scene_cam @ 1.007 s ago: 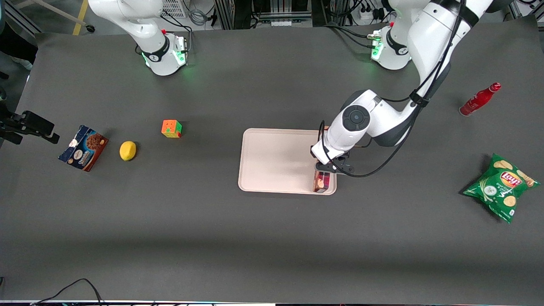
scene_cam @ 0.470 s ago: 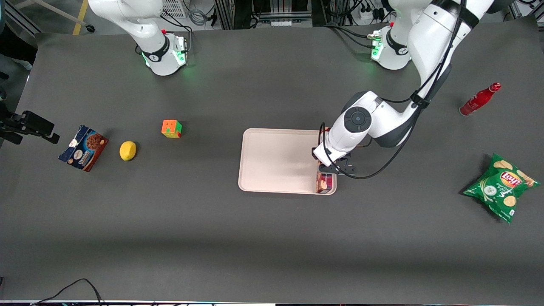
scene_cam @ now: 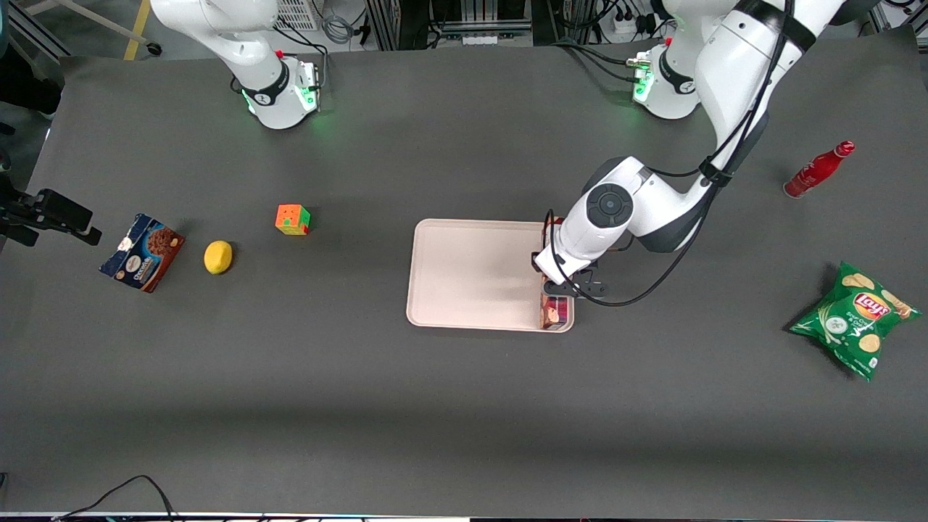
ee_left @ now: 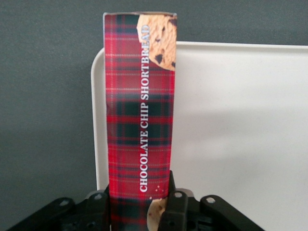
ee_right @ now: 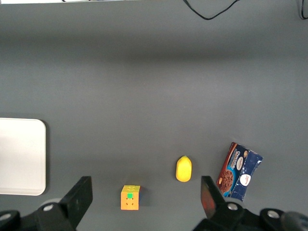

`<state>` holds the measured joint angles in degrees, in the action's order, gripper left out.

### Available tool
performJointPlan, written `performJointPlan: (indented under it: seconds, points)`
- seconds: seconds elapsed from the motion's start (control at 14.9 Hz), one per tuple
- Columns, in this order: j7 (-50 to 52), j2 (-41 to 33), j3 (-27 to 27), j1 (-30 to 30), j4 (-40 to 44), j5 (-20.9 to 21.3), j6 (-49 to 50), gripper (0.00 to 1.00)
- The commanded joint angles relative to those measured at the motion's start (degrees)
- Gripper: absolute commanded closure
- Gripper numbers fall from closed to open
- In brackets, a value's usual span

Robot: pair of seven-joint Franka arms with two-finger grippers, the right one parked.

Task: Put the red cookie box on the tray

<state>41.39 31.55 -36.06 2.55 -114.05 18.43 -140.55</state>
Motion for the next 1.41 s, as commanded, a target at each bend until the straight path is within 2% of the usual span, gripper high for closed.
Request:
performJointPlan:
  seconds: [0.0,0.27,0.47,0.6,0.74,0.81,0.94,1.01,1.14,1.34]
  points:
    - [1.8,-0.4,0.1,-0.3,-0.2,1.0,-0.9,0.46]
    - [1.8,-0.7,0.1,-0.2,0.0,1.0,-0.9,0.0]
    - [1.6,-1.9,0.0,0.0,1.7,-0.1,0.8,0.0]
    - [1.1,-4.4,-0.1,0.2,4.4,-1.6,5.7,0.0]
    - [-3.4,-6.1,-0.1,0.6,10.0,-7.3,13.4,0.0]
    - [-8.7,-6.8,0.2,1.1,12.9,-11.7,17.2,0.0]
    - [-20.2,-9.1,5.2,2.0,16.0,-18.6,23.3,0.0]
    - [-25.7,-11.0,7.8,2.1,16.6,-20.1,26.2,0.0]
    - [-32.8,-14.6,12.3,2.4,19.0,-20.4,33.8,0.0]
    - [-37.9,-17.8,20.7,2.4,23.8,-19.7,44.3,0.0]
